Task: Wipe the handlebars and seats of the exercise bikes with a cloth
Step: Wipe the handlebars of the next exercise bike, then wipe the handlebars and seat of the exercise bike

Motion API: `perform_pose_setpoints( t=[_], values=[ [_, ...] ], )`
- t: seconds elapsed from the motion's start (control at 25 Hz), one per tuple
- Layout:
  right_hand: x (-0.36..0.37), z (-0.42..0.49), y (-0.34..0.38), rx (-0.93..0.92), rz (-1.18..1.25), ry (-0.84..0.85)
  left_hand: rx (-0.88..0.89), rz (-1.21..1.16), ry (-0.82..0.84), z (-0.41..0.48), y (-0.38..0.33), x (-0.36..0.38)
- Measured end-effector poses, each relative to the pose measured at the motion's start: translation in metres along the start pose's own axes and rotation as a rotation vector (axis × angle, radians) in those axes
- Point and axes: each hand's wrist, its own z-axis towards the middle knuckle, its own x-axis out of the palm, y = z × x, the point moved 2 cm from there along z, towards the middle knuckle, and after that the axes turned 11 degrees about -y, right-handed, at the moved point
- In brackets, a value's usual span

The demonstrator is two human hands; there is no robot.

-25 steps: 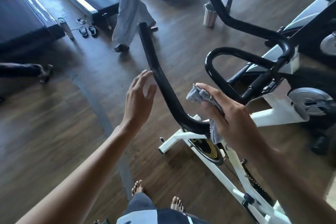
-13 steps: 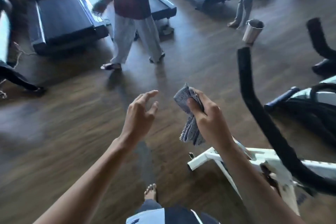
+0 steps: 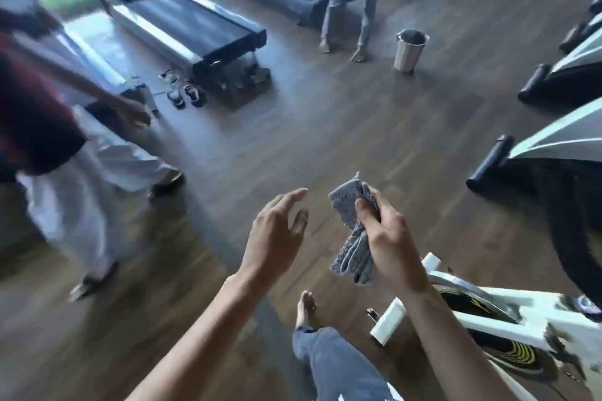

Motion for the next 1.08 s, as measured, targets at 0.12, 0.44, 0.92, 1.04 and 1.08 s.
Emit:
perform_pose_setpoints(
  t=[0.12,0.44,0.92,1.04,1.08],
  values=[
    [0.011,0.056,-0.005,0.04,0.017,-0.129,0.111,0.002,0.096,0.076,-0.004,0.027],
    [-0.01,0.172,0.011,0.13,0.07,-0.583,0.427,-0.061,0.354,0.251,-0.069,0.103],
    [-0.057,0.215,0.025,0.275,-0.039,-1.429,1.004,-0.383,0.923,0.321,-0.195,0.249],
    [-0.056,0.216,0.044,0.336,-0.002,-1.613,1.14,-0.483,1.082,0.315,-0.226,0.267],
    [-0.057,0.214,0.048,0.33,-0.029,-1.686,1.182,-0.524,1.136,0.308,-0.236,0.272]
  ],
)
